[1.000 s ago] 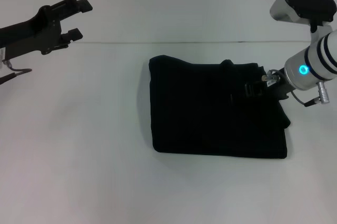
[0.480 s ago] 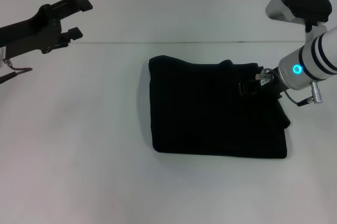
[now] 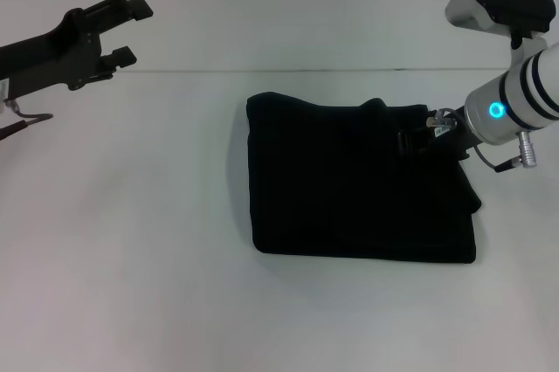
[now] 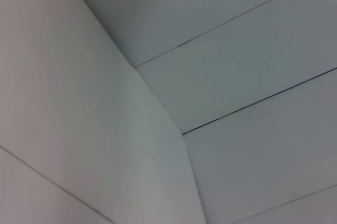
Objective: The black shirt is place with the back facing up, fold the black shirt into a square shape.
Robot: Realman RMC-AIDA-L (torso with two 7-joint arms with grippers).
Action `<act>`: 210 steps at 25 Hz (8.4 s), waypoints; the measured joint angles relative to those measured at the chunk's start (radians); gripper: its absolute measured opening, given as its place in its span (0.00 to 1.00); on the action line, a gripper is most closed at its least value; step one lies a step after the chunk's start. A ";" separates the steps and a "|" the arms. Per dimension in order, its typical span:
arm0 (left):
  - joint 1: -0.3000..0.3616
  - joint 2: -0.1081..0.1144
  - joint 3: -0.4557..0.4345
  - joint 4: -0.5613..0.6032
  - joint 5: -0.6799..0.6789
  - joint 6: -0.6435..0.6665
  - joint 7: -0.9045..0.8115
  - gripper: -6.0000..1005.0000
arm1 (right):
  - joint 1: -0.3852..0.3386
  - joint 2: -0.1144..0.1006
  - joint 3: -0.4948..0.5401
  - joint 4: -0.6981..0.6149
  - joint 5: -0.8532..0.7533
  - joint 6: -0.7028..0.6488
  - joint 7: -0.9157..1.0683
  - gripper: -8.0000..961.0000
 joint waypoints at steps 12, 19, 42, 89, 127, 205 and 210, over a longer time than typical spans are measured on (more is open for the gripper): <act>0.005 0.003 -0.013 0.000 -0.021 -0.003 0.005 0.93 | -0.020 -0.011 0.015 -0.116 -0.010 -0.083 0.030 0.07; 0.006 0.003 -0.014 0.002 -0.028 -0.003 0.006 0.93 | -0.020 -0.017 0.014 -0.307 -0.126 -0.225 0.105 0.07; 0.006 0.003 -0.014 0.000 -0.028 -0.004 0.009 0.93 | -0.049 -0.035 0.082 -0.320 0.061 -0.386 0.108 0.07; -0.009 0.003 -0.012 -0.022 -0.027 -0.049 0.011 0.93 | -0.138 -0.051 0.148 -0.217 -0.087 0.008 0.082 0.36; -0.009 -0.116 0.148 -0.086 0.283 0.247 0.560 0.91 | -0.176 -0.203 0.362 -0.187 0.339 -0.304 -0.169 0.72; -0.127 -0.093 0.361 -0.222 0.313 0.001 -0.003 0.05 | -0.204 -0.198 0.377 -0.184 0.405 -0.283 -0.205 0.72; -0.055 -0.087 0.362 -0.142 0.313 0.081 0.007 0.07 | -0.206 -0.198 0.377 -0.184 0.404 -0.288 -0.205 0.72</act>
